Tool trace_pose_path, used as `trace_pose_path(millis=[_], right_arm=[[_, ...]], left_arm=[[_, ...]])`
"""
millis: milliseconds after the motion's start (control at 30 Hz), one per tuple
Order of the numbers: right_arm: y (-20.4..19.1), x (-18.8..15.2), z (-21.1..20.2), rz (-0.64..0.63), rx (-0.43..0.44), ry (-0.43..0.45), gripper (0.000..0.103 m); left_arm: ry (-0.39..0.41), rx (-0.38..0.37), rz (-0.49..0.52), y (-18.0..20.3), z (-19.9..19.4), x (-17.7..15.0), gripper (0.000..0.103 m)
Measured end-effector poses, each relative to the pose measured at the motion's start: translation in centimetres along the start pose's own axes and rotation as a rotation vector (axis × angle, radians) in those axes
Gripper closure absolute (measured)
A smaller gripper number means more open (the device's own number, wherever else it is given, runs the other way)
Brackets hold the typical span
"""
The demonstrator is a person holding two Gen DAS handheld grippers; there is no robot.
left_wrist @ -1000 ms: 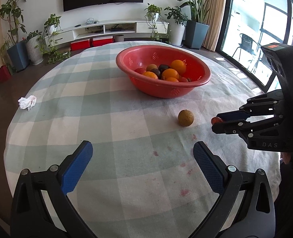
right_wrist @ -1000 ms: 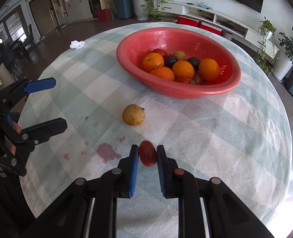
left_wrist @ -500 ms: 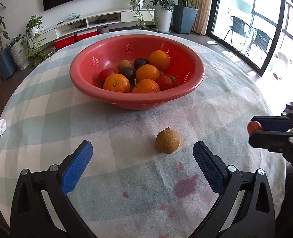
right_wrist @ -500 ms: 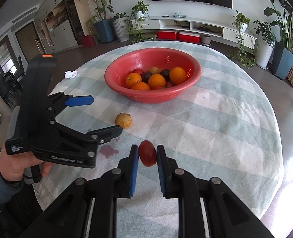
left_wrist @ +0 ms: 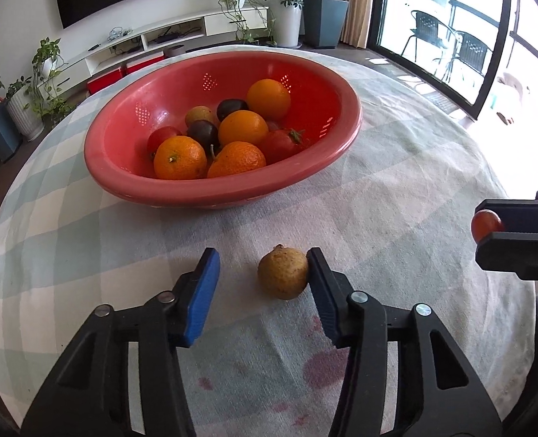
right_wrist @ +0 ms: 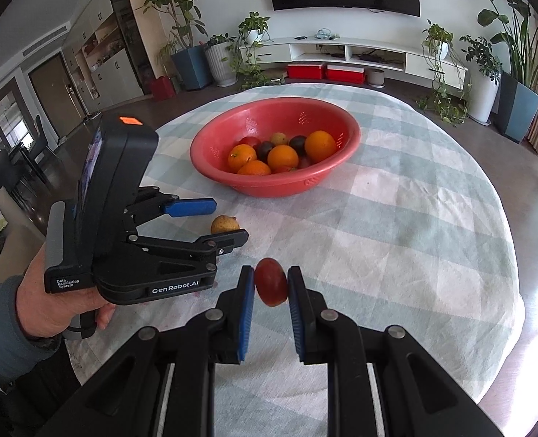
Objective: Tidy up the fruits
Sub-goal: 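Grasp the brown round fruit with the left tool while the right tool holds the tomato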
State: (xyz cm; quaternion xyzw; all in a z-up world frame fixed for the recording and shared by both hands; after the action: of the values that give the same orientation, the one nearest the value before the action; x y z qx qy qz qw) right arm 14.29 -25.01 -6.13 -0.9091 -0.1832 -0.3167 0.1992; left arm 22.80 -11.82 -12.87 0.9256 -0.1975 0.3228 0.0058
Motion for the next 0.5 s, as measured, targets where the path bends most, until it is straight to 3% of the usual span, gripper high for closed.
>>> trace_pose_path(millis=[200, 367, 500], right_arm=[[0.03, -0.03, -0.10, 0.001, 0.001, 0.005, 0.082], [-0.15, 0.06, -0.36, 0.003, 0.001, 0.014, 0.082], [-0.29, 0.10, -0.56, 0.002, -0.002, 0.021, 0.082]], left_arm=[[0.002, -0.009, -0.008, 0.72, 0.09, -0.07, 0.058], [0.006, -0.025, -0.002, 0.75, -0.19, -0.11, 0.077], [0.012, -0.034, -0.016, 0.33, -0.48, -0.37, 0.078]])
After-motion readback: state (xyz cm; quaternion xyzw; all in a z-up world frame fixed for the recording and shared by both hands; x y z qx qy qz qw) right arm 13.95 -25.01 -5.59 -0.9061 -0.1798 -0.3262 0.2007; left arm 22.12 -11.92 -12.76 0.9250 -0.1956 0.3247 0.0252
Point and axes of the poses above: each gripper's, at about its wrist camera, not at the fingertips, and z roughly the way its jaws point, y to its right, x to its top, the point moved 3 cm from there along z, roughly the way its jaws point, and after that the axes turned 8 degrees about x, right-handed, at the moved point
